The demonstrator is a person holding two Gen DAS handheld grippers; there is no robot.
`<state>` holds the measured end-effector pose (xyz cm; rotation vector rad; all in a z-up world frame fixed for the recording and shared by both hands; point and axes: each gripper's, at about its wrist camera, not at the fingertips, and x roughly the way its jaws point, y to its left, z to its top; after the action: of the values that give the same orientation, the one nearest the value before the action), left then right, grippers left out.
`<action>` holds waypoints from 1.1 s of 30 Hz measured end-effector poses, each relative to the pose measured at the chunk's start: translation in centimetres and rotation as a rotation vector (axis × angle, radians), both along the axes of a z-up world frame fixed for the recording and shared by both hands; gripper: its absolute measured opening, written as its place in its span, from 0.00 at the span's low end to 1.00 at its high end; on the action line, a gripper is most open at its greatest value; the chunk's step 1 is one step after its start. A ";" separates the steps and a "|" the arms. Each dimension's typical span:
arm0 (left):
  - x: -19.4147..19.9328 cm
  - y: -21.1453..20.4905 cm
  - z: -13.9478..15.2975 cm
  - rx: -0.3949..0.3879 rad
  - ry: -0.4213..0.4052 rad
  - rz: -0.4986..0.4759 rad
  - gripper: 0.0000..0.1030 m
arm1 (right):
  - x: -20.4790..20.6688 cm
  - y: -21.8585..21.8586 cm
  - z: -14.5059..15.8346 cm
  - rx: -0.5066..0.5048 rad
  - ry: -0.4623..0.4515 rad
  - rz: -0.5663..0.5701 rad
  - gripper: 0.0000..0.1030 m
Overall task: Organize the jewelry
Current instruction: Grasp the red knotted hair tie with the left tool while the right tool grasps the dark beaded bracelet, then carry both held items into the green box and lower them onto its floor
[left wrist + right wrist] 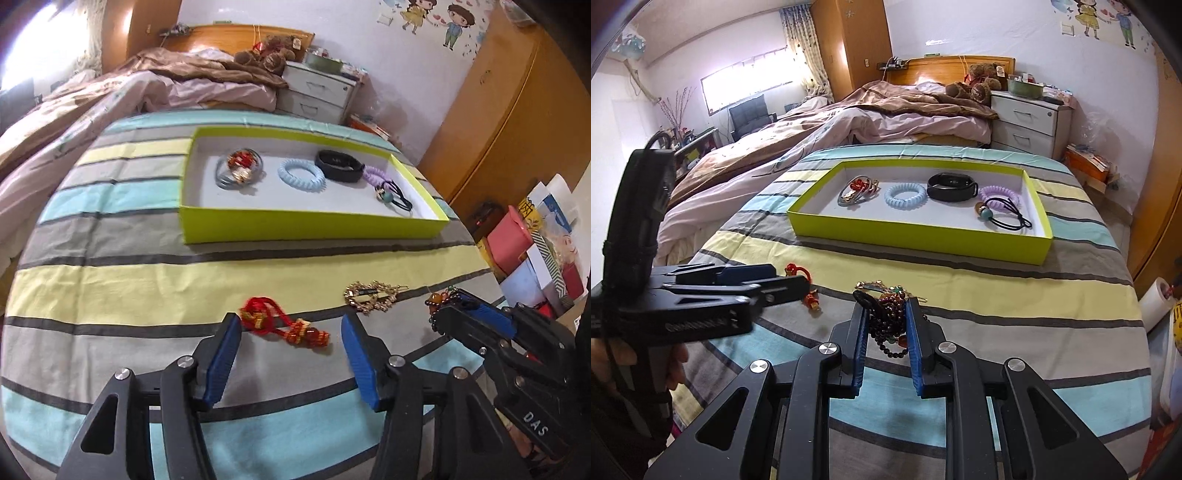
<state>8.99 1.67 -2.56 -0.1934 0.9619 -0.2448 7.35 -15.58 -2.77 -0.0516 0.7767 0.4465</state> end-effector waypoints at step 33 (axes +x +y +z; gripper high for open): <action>-0.9 0.2 -0.5 0.144 -0.030 0.066 0.10 | 0.6 -0.8 -0.4 0.037 0.015 0.007 0.20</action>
<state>8.06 1.90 -3.08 -0.0884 0.9375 -0.1171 7.91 -16.39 -3.15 -0.0171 0.7828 0.4681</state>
